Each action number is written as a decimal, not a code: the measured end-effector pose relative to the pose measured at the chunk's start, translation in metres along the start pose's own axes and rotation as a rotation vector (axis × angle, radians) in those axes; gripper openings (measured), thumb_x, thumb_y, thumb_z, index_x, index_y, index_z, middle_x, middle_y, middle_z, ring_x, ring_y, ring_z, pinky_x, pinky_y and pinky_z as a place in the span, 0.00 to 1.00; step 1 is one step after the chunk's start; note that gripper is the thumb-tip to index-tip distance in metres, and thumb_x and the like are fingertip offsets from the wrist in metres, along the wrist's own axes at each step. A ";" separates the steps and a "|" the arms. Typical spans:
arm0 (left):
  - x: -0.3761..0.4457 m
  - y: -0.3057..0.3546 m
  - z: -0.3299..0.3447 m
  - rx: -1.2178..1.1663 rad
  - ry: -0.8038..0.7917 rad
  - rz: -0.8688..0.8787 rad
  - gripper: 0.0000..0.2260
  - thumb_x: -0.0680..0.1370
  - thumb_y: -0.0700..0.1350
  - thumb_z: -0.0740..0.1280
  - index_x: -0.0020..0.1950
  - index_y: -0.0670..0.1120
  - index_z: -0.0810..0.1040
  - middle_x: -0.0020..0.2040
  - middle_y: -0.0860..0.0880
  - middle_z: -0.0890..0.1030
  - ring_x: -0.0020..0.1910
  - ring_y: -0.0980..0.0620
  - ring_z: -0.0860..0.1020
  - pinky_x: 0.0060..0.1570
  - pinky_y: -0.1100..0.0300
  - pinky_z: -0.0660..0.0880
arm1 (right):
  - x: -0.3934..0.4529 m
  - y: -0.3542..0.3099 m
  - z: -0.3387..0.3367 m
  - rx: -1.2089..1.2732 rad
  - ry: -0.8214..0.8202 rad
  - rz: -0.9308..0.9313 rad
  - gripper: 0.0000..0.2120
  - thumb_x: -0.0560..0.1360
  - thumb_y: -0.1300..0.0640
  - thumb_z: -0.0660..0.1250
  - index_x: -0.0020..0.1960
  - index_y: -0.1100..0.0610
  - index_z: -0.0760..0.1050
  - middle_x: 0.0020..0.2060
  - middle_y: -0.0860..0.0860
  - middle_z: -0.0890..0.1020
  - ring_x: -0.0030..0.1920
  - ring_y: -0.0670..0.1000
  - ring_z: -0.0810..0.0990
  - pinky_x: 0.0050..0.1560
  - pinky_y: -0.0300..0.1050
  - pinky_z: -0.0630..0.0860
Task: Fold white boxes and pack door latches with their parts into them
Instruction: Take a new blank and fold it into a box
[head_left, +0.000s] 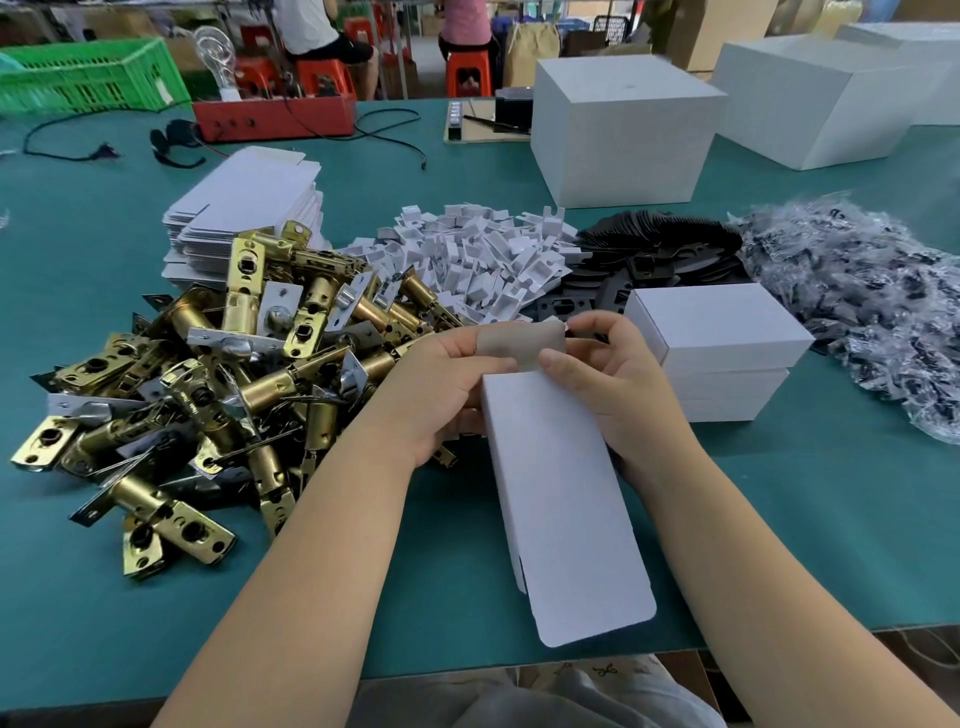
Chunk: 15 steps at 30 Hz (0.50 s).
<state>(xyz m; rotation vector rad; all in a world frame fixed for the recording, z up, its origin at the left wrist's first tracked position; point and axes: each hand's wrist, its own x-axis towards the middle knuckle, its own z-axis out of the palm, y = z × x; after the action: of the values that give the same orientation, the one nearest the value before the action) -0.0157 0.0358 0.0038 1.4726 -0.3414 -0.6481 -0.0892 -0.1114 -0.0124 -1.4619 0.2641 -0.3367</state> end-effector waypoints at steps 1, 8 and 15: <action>0.000 0.001 -0.001 0.003 -0.003 0.003 0.14 0.79 0.41 0.66 0.44 0.57 0.87 0.36 0.51 0.84 0.33 0.54 0.81 0.29 0.60 0.78 | 0.000 0.000 0.000 0.002 -0.012 -0.016 0.15 0.73 0.60 0.72 0.53 0.43 0.73 0.44 0.50 0.82 0.43 0.49 0.80 0.45 0.45 0.77; -0.004 0.004 -0.002 0.112 -0.069 0.076 0.11 0.75 0.54 0.65 0.52 0.55 0.86 0.39 0.47 0.84 0.36 0.52 0.81 0.30 0.60 0.77 | -0.005 -0.005 0.005 -0.126 -0.025 -0.096 0.09 0.76 0.56 0.69 0.40 0.44 0.83 0.42 0.47 0.84 0.44 0.46 0.80 0.47 0.40 0.76; -0.002 0.001 -0.001 0.207 0.012 0.143 0.10 0.76 0.41 0.70 0.46 0.55 0.87 0.44 0.48 0.86 0.38 0.51 0.82 0.36 0.56 0.80 | -0.005 -0.005 0.006 -0.093 -0.006 0.005 0.06 0.69 0.49 0.70 0.44 0.44 0.83 0.49 0.54 0.83 0.51 0.57 0.81 0.55 0.55 0.78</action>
<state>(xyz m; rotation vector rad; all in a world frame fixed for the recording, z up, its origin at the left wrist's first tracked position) -0.0165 0.0383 0.0054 1.6317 -0.5113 -0.5002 -0.0919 -0.1042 -0.0070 -1.5528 0.2820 -0.3194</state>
